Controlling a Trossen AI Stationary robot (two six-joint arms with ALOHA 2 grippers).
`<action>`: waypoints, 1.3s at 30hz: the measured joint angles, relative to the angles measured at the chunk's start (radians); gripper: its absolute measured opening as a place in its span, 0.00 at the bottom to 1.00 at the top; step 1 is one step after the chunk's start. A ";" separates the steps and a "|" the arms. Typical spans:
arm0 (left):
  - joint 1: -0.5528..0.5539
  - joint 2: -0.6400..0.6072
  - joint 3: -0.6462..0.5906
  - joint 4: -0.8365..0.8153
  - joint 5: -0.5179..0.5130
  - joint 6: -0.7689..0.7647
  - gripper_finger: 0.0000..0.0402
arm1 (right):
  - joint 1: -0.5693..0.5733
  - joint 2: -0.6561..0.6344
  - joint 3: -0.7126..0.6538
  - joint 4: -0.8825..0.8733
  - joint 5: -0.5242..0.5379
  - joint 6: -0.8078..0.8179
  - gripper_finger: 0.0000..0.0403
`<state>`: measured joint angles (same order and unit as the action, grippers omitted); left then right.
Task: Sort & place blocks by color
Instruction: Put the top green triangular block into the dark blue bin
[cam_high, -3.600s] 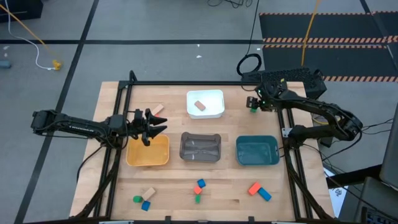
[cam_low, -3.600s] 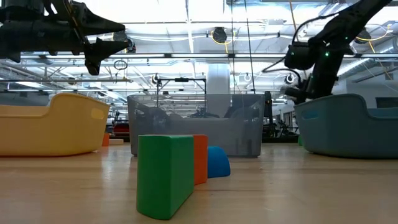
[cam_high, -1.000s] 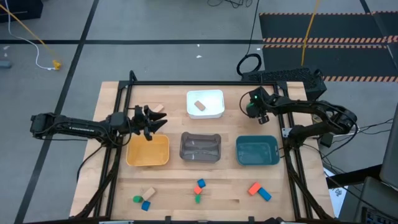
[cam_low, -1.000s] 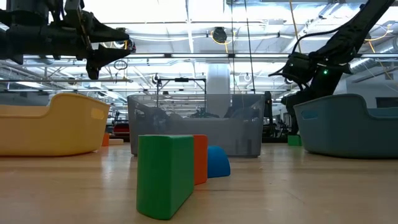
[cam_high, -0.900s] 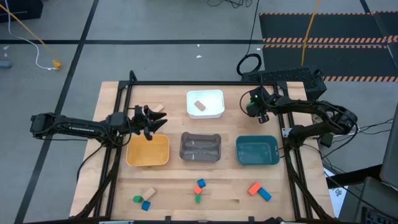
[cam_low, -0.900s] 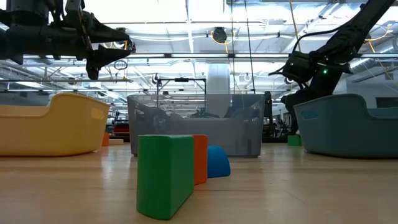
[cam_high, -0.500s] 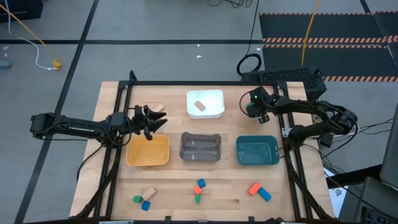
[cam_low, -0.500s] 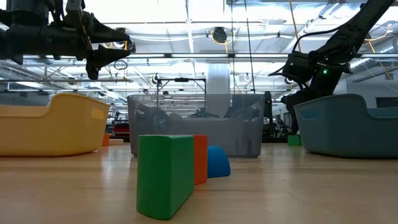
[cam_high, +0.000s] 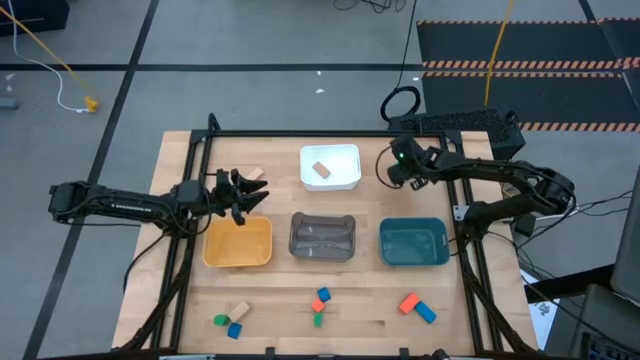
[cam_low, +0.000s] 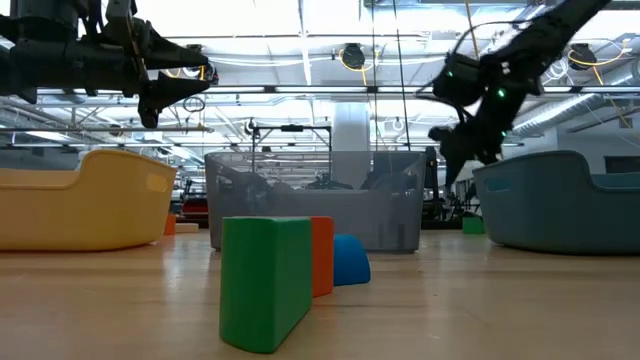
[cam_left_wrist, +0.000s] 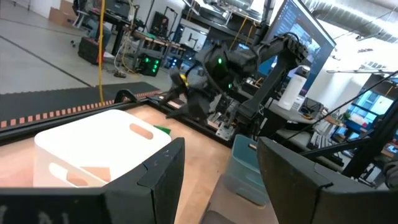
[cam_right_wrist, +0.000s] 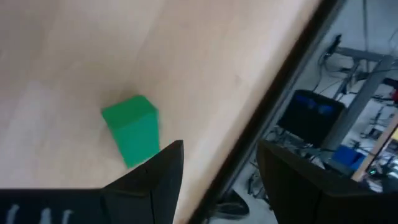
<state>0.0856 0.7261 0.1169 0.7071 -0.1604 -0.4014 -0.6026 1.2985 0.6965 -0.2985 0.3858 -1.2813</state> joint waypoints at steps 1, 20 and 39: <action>0.000 0.000 0.000 0.000 0.000 -0.003 0.50 | -0.007 0.003 0.031 -0.044 -0.016 0.020 0.48; 0.000 0.000 0.000 -0.010 0.000 -0.020 0.50 | -0.128 0.240 0.185 -0.376 -0.163 0.057 0.46; 0.000 0.000 0.000 -0.009 0.000 -0.020 0.50 | -0.137 0.238 0.182 -0.293 -0.341 0.012 0.37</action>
<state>0.0856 0.7262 0.1169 0.6983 -0.1603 -0.4213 -0.7395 1.5360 0.8786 -0.5914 0.0450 -1.2690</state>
